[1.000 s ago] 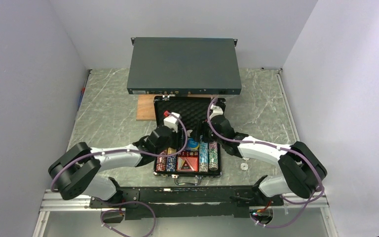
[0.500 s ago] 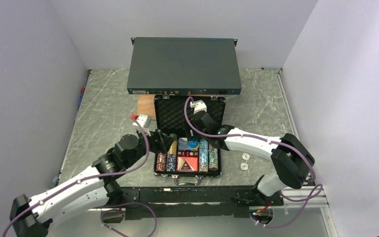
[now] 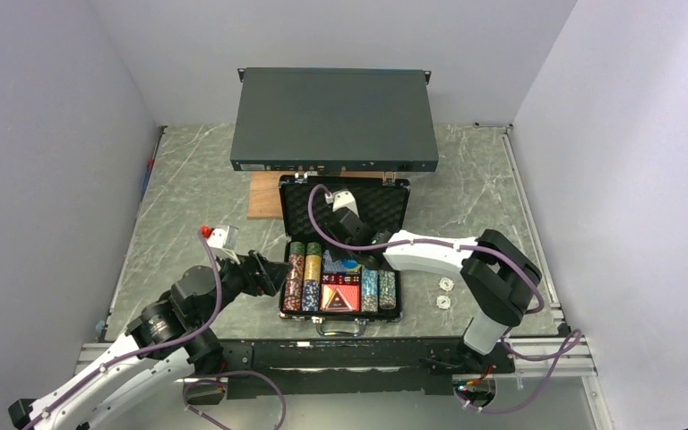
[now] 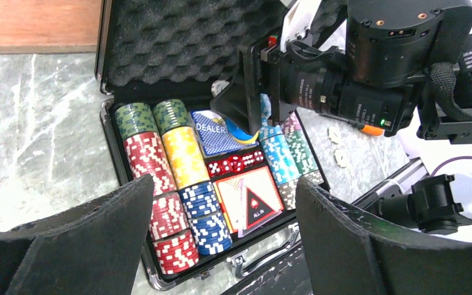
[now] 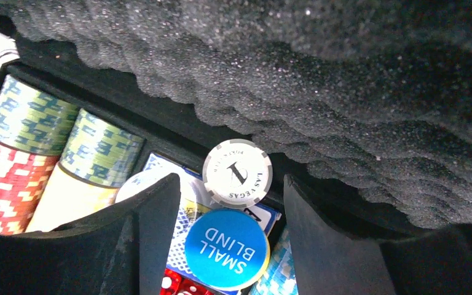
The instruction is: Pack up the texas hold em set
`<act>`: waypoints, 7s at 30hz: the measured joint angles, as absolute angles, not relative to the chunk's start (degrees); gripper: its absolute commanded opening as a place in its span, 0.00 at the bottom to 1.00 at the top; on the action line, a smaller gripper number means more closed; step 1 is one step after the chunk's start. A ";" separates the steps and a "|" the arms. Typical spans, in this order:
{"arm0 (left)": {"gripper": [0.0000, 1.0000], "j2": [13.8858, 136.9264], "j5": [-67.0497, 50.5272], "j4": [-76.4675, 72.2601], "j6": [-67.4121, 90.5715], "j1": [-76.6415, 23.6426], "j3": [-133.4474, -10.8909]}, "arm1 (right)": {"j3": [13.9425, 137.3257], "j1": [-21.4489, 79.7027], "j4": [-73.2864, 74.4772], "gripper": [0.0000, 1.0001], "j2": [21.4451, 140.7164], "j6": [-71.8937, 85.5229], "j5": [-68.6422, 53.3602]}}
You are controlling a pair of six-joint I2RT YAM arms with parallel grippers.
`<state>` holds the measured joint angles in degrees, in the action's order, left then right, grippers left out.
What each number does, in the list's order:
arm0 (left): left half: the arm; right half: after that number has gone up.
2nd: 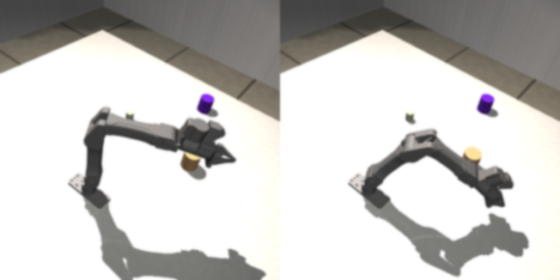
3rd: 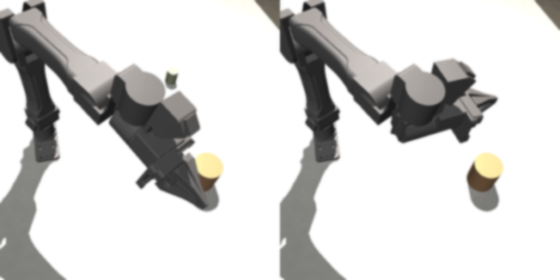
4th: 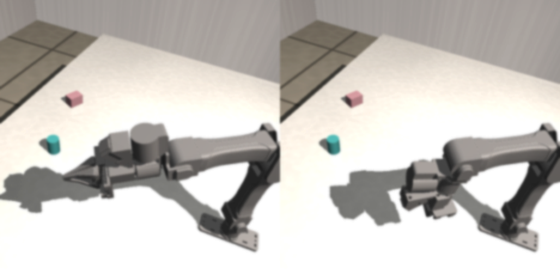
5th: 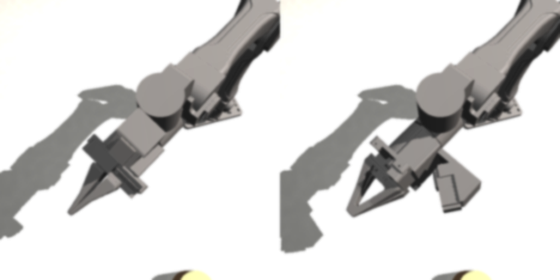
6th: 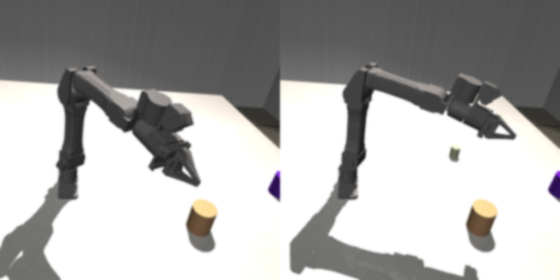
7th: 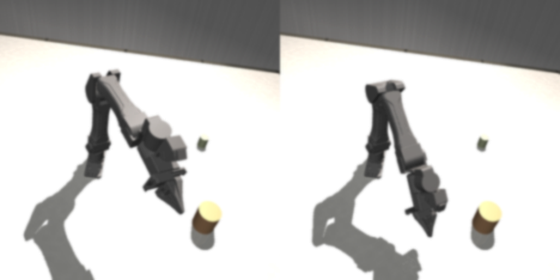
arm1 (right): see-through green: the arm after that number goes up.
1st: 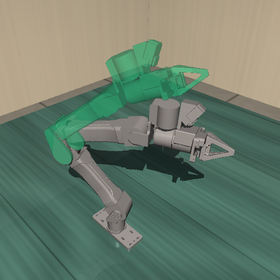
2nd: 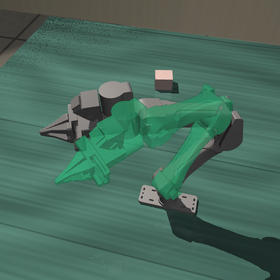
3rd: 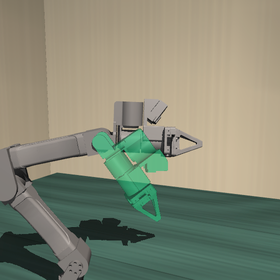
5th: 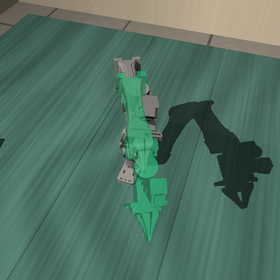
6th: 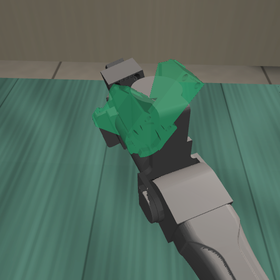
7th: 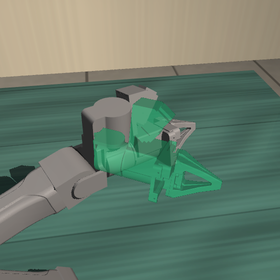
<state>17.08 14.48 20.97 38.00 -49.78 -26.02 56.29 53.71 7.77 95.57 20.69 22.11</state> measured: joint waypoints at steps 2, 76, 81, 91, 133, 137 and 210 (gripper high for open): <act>0.87 17.15 14.46 22.22 38.22 -49.78 -26.02 | 56.31 53.74 7.73 0.64 96.01 20.75 23.11; 0.58 60.16 -19.84 -16.69 52.90 -35.92 -26.81 | 36.80 54.39 1.41 0.27 57.93 16.38 5.17; 0.59 63.79 -20.12 -22.06 55.11 -39.79 -29.36 | 33.67 54.39 1.56 0.27 54.94 15.64 0.91; 0.56 67.57 -18.57 -23.92 56.82 -44.93 -31.86 | 31.20 54.39 1.32 0.26 50.85 15.55 -0.30; 0.00 85.73 -17.02 -34.96 6.48 -66.85 -37.67 | 52.18 54.02 65.58 0.75 34.57 62.24 42.17; 0.00 90.72 -21.34 -35.51 4.23 -67.64 -40.21 | 52.21 54.04 68.60 0.75 34.11 63.68 44.10; 0.59 65.89 -11.53 -26.02 11.66 -69.58 -34.48 | 31.48 6.59 48.80 0.52 69.06 48.66 2.20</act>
<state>65.89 -11.53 -26.02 11.66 -69.58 -34.48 31.48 6.59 48.80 69.06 48.66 2.20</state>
